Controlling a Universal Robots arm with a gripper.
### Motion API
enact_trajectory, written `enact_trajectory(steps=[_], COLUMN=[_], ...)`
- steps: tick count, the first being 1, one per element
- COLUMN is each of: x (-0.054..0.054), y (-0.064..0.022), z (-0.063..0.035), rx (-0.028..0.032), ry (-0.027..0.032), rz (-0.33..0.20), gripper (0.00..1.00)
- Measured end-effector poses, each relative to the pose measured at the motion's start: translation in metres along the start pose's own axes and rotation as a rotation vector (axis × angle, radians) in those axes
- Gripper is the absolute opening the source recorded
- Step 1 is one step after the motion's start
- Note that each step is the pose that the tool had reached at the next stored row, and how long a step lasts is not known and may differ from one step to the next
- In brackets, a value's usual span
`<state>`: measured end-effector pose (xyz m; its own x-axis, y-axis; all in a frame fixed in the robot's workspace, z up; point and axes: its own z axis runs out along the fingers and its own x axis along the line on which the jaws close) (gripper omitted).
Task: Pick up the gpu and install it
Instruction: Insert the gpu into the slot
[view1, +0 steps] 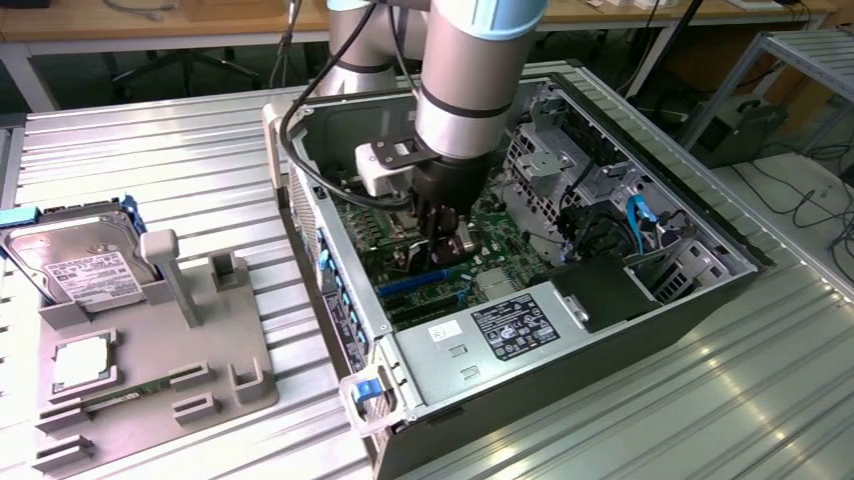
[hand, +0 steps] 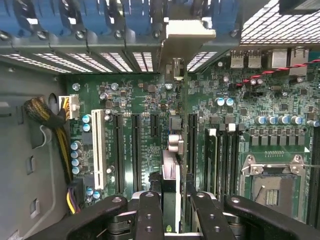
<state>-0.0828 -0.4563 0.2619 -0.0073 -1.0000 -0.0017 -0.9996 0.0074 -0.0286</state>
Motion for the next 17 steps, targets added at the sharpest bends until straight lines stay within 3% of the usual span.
enact_trajectory(steps=[17], x=[-0.0022], y=[0.0029], z=[0.0094], rx=[0.0008], ry=[0.0000], rz=[0.000], gripper=[0.27])
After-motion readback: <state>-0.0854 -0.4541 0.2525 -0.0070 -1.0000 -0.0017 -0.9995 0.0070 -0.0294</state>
